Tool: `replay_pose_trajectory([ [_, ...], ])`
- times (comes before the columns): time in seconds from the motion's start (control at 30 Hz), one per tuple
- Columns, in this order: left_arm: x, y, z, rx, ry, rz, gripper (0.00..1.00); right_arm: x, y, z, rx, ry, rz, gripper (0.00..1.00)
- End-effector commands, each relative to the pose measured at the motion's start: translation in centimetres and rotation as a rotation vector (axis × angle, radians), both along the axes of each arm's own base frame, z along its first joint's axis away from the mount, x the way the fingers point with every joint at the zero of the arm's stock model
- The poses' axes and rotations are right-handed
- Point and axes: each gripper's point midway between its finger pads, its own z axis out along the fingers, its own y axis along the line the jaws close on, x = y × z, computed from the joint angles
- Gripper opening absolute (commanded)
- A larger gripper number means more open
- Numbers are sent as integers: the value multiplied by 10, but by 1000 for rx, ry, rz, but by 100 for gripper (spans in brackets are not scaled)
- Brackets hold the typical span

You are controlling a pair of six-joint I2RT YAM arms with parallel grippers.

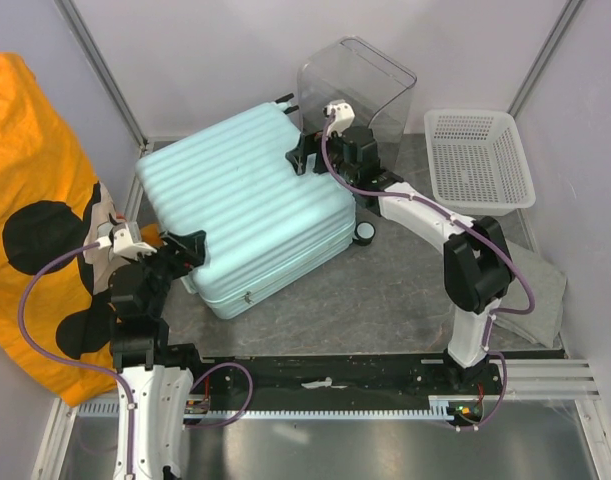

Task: Open, take out, and arrange the luggage
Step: Adjust the luggage at the center of the board.

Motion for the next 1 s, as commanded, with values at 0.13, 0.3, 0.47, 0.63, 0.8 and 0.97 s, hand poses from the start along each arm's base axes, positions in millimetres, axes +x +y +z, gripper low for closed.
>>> replay_pose_trajectory([
  [0.13,-28,-106,-37,-137,159,-577,89,-24,-40,-63,-90,220,20,98],
  [0.3,-26,-120,-42,-88,178,-595,89,-8,-73,-60,-120,194,-36,98],
  [0.47,-24,-134,-41,-104,168,-632,89,4,-90,-55,-150,168,-57,98],
  [0.63,-17,-110,-40,-11,180,-496,90,0,-83,-46,-134,158,3,98],
  [0.8,-18,-48,-50,51,252,-147,93,-9,-74,-38,-100,148,64,98],
  [0.97,-17,-38,-62,12,289,-63,95,-22,-70,-19,-79,103,102,98],
])
